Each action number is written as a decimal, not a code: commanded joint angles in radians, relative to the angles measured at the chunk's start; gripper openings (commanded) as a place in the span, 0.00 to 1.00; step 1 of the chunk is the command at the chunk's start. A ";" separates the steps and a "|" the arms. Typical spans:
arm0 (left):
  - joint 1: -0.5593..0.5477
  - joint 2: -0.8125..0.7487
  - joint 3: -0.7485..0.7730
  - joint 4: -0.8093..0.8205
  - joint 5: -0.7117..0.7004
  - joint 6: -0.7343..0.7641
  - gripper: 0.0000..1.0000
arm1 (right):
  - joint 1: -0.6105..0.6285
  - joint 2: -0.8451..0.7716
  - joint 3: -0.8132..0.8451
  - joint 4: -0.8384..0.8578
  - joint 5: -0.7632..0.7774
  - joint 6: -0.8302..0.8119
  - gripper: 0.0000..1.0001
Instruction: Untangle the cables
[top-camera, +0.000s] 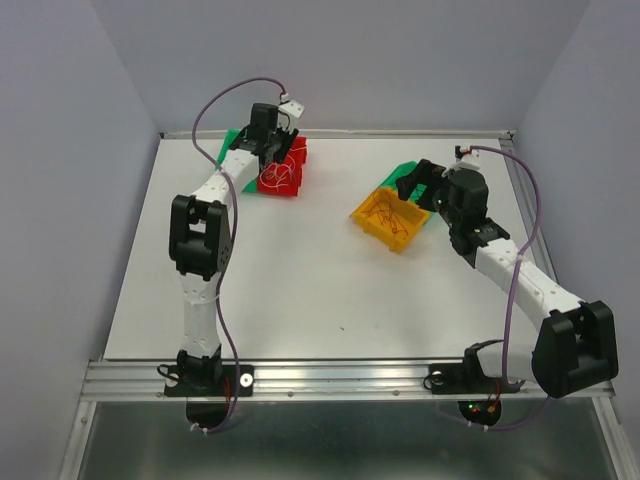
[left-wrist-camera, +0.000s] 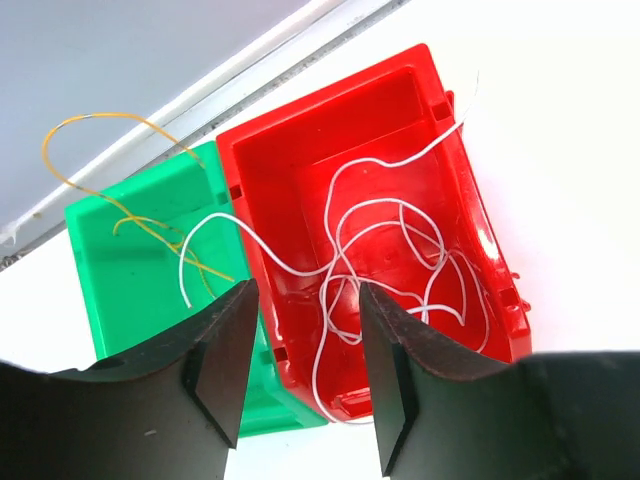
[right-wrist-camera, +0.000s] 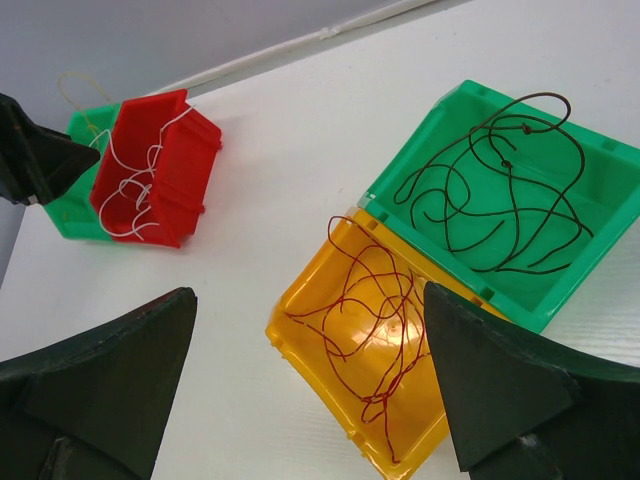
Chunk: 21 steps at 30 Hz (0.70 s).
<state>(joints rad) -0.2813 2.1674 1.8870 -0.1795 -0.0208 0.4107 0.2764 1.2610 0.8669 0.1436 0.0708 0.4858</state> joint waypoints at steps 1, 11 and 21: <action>0.021 -0.122 -0.048 0.055 0.016 -0.007 0.57 | 0.003 -0.038 -0.031 0.062 0.000 -0.009 1.00; 0.021 -0.617 -0.626 0.472 0.160 -0.081 0.70 | 0.003 -0.239 -0.138 0.111 -0.010 -0.082 1.00; 0.025 -1.009 -0.942 0.485 0.121 -0.187 0.75 | 0.003 -0.452 -0.256 0.148 0.003 -0.130 1.00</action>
<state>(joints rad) -0.2584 1.2781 1.0153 0.2653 0.1371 0.2829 0.2764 0.8597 0.6468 0.2264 0.0719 0.4023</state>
